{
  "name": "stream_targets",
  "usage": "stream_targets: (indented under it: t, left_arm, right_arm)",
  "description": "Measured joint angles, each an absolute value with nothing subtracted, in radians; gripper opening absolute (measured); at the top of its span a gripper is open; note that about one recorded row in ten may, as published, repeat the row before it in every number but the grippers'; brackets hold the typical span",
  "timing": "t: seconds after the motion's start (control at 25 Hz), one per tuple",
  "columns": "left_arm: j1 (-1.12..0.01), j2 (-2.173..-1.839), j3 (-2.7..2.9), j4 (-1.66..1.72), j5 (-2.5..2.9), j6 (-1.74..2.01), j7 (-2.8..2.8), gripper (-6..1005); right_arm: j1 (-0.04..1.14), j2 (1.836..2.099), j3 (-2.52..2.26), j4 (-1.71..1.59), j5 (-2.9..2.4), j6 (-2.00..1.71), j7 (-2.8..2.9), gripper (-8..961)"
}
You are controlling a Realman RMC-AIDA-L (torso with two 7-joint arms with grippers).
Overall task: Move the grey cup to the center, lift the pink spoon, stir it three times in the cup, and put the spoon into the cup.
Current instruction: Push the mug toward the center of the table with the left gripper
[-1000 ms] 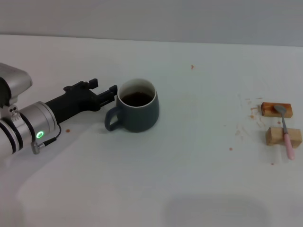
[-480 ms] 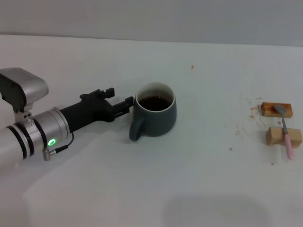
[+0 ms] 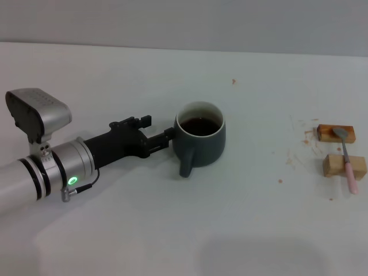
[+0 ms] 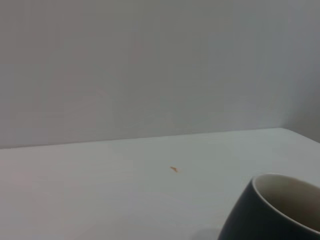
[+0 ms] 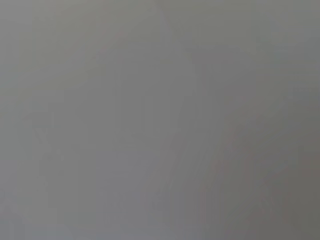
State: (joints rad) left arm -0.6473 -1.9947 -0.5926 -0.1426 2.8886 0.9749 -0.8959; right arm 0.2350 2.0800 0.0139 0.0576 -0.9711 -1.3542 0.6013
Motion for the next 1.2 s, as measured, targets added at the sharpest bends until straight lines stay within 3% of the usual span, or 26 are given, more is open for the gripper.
stream_targets:
  t: [0.64,1.2]
  left_arm:
    - [-0.651,-2.021,-0.553,-0.116,2.889,1.016,-0.904,722]
    - [-0.657,-2.005,-0.678,-0.038,2.883,1.008,-0.931,722]
  right_arm:
    - [0.237,2.078,0.014,0.069,-0.971,-1.351,0.596,709]
    - [0.256,2.074,0.023,0.046,-0.966,-1.316,0.596,705]
